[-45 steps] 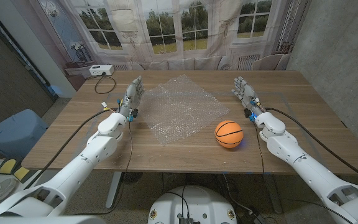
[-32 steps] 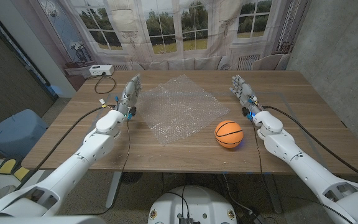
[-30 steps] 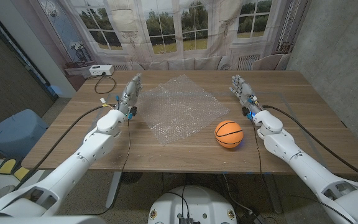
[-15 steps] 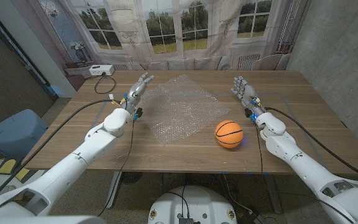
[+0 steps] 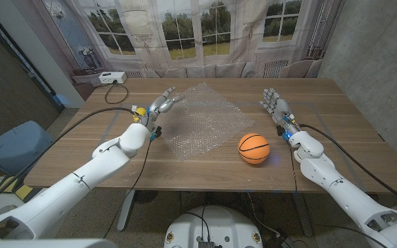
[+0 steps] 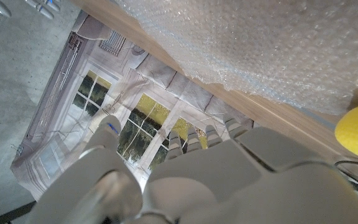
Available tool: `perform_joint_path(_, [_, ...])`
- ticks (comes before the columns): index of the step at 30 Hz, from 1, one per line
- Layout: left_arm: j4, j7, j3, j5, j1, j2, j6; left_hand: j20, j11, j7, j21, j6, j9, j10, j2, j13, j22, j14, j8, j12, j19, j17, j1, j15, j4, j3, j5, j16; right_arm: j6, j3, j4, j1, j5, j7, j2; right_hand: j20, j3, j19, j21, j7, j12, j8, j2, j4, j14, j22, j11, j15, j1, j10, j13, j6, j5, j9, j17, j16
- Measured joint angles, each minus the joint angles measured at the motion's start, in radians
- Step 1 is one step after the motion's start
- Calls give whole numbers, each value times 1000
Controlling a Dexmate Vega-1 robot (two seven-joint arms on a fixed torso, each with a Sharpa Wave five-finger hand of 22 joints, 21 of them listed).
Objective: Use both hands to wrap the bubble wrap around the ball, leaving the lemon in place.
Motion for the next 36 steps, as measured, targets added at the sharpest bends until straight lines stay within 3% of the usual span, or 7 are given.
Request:
perform_joint_path(11, [-165,-69,54,138,2,91,222,10,10,-16,0,44,0,-4,-20,5,0,-15,15,-7,1,0,35,14,-18,-1,0,0,26,15,-32,-45,13,4,-13,0,0,0,0,0,0,0,0,0,0,0,0,0,0,0,0,0,0,0,0,0])
perform_joint_path(18, [-248,-136,102,217,-23,142,322,11,4,-41,-8,77,5,-11,-61,5,0,-26,24,-13,1,0,77,14,-32,-15,13,-4,40,22,-37,-61,18,9,-15,0,0,0,0,0,0,0,0,0,0,0,0,0,0,0,0,0,0,0,0,0])
perform_joint_path(27, [-332,-258,179,348,-76,189,446,20,1,-27,-8,137,5,-13,-103,5,0,-23,41,-13,12,0,118,16,-33,-30,31,-4,62,31,-38,-79,26,14,-13,0,0,0,0,0,0,0,0,0,0,0,0,0,0,0,0,0,0,0,0,0])
perform_joint_path(36, [-386,-420,255,490,-130,216,539,15,1,-20,-8,144,4,-6,-114,5,0,-16,41,-13,28,0,148,12,-30,-34,39,1,77,34,-33,-89,32,15,-6,0,0,0,0,0,0,0,0,0,6,0,0,5,0,0,0,0,0,0,0,0])
